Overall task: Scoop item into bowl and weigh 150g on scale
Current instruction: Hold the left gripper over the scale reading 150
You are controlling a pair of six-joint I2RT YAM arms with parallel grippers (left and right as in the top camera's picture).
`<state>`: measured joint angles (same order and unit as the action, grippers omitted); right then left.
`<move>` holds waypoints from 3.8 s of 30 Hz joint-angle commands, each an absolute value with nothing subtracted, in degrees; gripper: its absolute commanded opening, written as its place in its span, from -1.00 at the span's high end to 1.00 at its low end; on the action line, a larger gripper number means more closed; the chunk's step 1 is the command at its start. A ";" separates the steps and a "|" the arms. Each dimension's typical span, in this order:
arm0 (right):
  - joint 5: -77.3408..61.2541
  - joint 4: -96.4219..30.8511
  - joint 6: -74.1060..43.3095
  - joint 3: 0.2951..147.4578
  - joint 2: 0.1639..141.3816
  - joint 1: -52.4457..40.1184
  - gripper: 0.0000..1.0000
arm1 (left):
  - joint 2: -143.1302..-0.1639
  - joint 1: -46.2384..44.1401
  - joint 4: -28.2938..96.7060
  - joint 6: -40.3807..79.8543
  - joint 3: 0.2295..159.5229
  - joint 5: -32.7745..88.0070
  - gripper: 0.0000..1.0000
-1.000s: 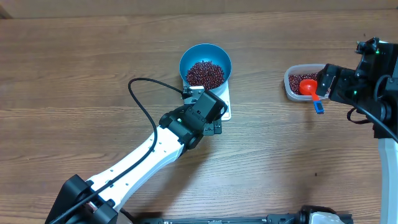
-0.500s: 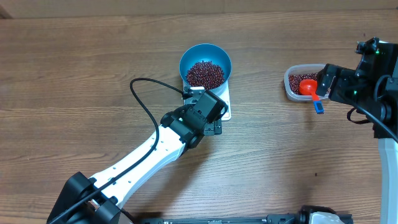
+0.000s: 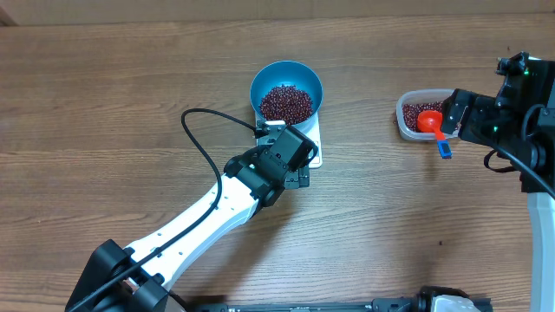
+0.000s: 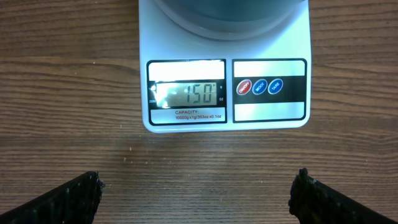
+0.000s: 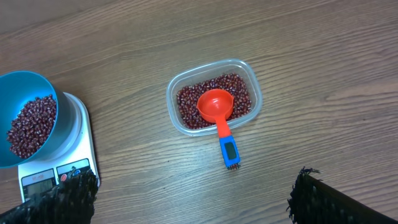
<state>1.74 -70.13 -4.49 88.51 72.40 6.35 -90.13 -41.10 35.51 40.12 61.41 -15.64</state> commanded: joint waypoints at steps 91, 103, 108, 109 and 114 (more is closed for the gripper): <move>1.98 -69.80 -4.45 90.02 72.36 6.46 -1.00 | -90.65 -40.73 26.96 32.73 61.25 -18.59 -0.99; 1.98 -69.80 -4.47 90.02 72.36 6.46 -1.00 | -90.65 -40.73 26.72 32.73 61.25 -18.17 -0.99; 1.98 -69.80 -4.45 90.02 72.36 6.46 -1.00 | -90.65 -40.80 26.76 32.71 61.25 -16.88 -0.99; 1.98 -69.80 -4.45 90.02 72.36 6.46 -1.00 | -90.65 -40.80 26.76 32.64 61.25 -16.88 -0.99; 1.98 -69.80 -4.45 90.02 72.36 6.46 -1.00 | -90.65 -40.80 27.20 32.08 61.25 -16.88 -0.99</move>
